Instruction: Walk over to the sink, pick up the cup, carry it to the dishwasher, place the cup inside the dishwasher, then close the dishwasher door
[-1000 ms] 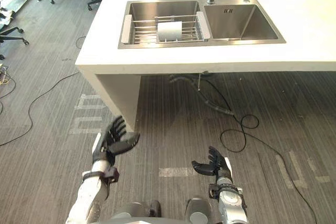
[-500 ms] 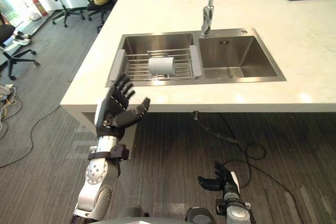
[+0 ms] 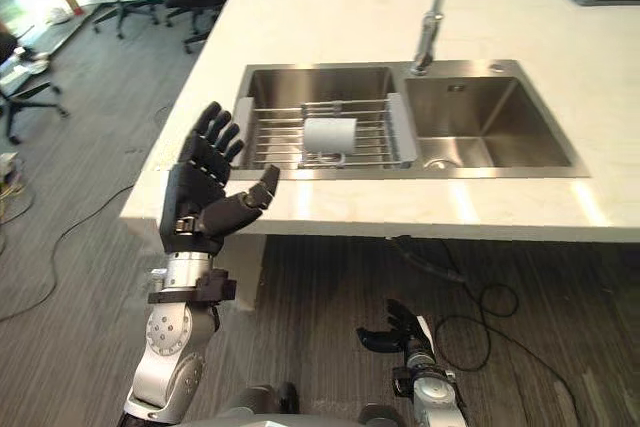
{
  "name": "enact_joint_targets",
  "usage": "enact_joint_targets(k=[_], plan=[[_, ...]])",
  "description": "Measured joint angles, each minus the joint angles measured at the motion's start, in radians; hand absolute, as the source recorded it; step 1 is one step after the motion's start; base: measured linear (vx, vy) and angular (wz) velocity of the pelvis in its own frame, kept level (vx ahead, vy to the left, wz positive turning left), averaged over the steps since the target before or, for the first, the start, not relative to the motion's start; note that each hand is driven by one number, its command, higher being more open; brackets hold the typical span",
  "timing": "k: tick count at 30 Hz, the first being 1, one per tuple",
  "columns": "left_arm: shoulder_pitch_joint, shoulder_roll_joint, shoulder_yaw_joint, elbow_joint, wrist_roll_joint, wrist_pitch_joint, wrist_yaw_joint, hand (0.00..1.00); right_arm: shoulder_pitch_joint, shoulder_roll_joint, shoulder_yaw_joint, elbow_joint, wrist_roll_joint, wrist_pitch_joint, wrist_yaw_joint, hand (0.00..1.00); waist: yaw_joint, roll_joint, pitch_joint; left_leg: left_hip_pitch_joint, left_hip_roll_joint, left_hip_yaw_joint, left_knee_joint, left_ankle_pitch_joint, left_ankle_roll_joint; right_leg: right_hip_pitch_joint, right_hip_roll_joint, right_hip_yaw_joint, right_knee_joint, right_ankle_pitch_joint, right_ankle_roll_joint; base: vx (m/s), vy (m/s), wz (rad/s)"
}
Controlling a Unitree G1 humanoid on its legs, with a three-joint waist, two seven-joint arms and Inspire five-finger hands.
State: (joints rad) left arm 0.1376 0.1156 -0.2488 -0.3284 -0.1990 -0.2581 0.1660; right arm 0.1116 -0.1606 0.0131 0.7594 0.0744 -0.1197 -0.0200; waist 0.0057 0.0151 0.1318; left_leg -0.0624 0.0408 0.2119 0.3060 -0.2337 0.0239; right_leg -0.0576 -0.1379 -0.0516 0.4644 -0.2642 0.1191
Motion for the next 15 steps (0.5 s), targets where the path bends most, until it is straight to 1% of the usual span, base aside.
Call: enact_joint_targets(k=[1,2,3,4,5,6,7,8,9,10,11,12,13,14,15], plan=[[0.0,0.012,-0.001,0.012,0.016,0.003,-0.01,0.9,0.016,0.002,-0.002,0.001,-0.002,0.003,0.0,0.9,-0.012,-0.009,-0.002,0.034,-0.005,0.009,-0.018,-0.007,0.005,-0.041,-0.018,-0.02,0.108,0.003,0.003,0.17,0.079,-0.17],[0.005,0.019,0.0,0.016,0.027,0.007,-0.013,0.9,0.027,0.003,-0.002,0.008,-0.004,0.004,0.004,0.9,-0.017,-0.014,-0.005,0.059,-0.003,0.015,-0.028,-0.012,0.004,-0.067,-0.03,-0.033,0.177,0.01,-0.002,0.2,0.049,-0.17],[0.013,0.031,0.0,0.017,0.032,0.011,-0.014,0.9,0.038,0.004,-0.001,0.015,-0.009,0.01,0.008,0.9,-0.022,-0.018,-0.013,0.077,0.004,0.02,-0.029,-0.017,-0.006,-0.076,-0.034,-0.048,0.212,-0.005,-0.022,0.21,0.026,-0.16],[0.017,0.041,0.006,0.017,0.045,0.012,-0.013,0.9,0.049,0.004,0.003,0.015,-0.022,0.011,0.016,0.9,-0.024,-0.017,-0.021,0.089,0.015,0.028,-0.028,-0.028,-0.012,-0.104,-0.034,-0.069,0.222,-0.04,-0.065,0.28,-0.046,-0.15],[0.014,0.041,0.017,0.016,0.046,0.012,-0.011,0.9,0.042,0.004,0.005,0.013,-0.026,0.011,0.021,0.9,-0.025,-0.017,-0.021,0.1,0.03,0.029,-0.036,-0.03,-0.016,-0.149,-0.026,-0.092,0.223,-0.068,-0.083,0.24,-0.075,-0.15],[0.013,0.041,0.023,0.016,0.047,0.012,-0.011,0.9,0.037,0.003,0.005,0.013,-0.027,0.011,0.023,0.9,-0.025,-0.011,-0.018,0.104,0.042,0.029,-0.041,-0.029,-0.018,-0.177,-0.017,-0.102,0.216,-0.074,-0.085,0.27,-0.126,-0.15],[0.013,0.043,0.031,0.017,0.054,0.013,-0.01,0.9,0.027,0.003,0.005,0.013,-0.028,0.011,0.026,0.9,-0.024,0.001,-0.011,0.114,0.067,0.029,-0.041,-0.029,-0.02,-0.22,0.003,-0.122,0.171,-0.068,-0.085,0.22,-0.145,-0.13],[0.013,0.05,0.042,0.017,0.07,0.015,-0.01,0.9,0.024,0.001,0.017,0.01,-0.028,0.011,0.029,0.9,-0.024,-0.004,-0.013,0.124,0.077,0.029,-0.025,-0.034,-0.031,-0.236,0.023,-0.134,0.053,-0.007,-0.092,0.23,-0.157,-0.09],[0.013,0.059,0.049,0.017,0.077,0.015,-0.01,0.9,0.028,0.0,0.025,0.008,-0.028,0.01,0.033,0.9,-0.025,-0.017,-0.019,0.13,0.072,0.028,-0.014,-0.041,-0.044,-0.231,0.024,-0.132,-0.023,0.078,-0.101,0.29,-0.194,0.07],[0.013,0.055,0.052,0.033,0.098,0.018,-0.013,0.9,0.037,-0.022,0.035,0.013,-0.029,0.009,0.039,0.9,-0.035,0.015,-0.022,0.156,0.097,0.004,0.003,-0.068,-0.084,-0.205,0.04,-0.144,-0.019,0.153,-0.107,0.32,-0.198,0.02],[0.014,0.049,0.054,0.046,0.115,0.023,-0.018,0.9,0.044,-0.04,0.034,0.011,-0.029,0.009,0.044,0.9,-0.033,0.045,-0.04,0.161,0.121,-0.015,0.01,-0.067,-0.085,-0.178,0.069,-0.15,-0.045,0.145,-0.119,0.32,-0.204,-0.03],[0.01,0.048,0.058,0.048,0.125,0.022,-0.02,0.9,0.044,-0.048,0.033,0.008,-0.029,0.009,0.046,0.9,-0.033,0.055,-0.046,0.161,0.13,-0.02,0.017,-0.062,-0.084,-0.171,0.08,-0.151,-0.054,0.14,-0.125,0.27,-0.195,-0.11],[-0.007,0.053,0.066,0.056,0.137,0.022,-0.023,0.9,0.042,-0.056,0.031,0.008,-0.028,0.009,0.049,0.9,-0.037,0.064,-0.052,0.147,0.143,-0.03,0.056,-0.053,-0.087,-0.158,0.091,-0.157,-0.066,0.128,-0.132,0.22,-0.197,0.11],[-0.027,0.058,0.076,0.07,0.142,0.022,-0.025,0.9,0.046,-0.059,0.031,0.008,-0.028,0.009,0.052,0.9,-0.049,0.064,-0.049,0.114,0.159,-0.05,0.142,-0.038,-0.094,-0.128,0.097,-0.172,-0.085,0.121,-0.14,0.2,-0.19,0.22],[-0.039,0.06,0.082,0.081,0.142,0.022,-0.026,0.9,0.048,-0.06,0.031,0.008,-0.028,0.008,0.054,0.9,-0.051,0.063,-0.046,0.096,0.167,-0.061,0.195,-0.024,-0.096,-0.105,0.101,-0.177,-0.101,0.12,-0.142,0.17,-0.164,0.26]])
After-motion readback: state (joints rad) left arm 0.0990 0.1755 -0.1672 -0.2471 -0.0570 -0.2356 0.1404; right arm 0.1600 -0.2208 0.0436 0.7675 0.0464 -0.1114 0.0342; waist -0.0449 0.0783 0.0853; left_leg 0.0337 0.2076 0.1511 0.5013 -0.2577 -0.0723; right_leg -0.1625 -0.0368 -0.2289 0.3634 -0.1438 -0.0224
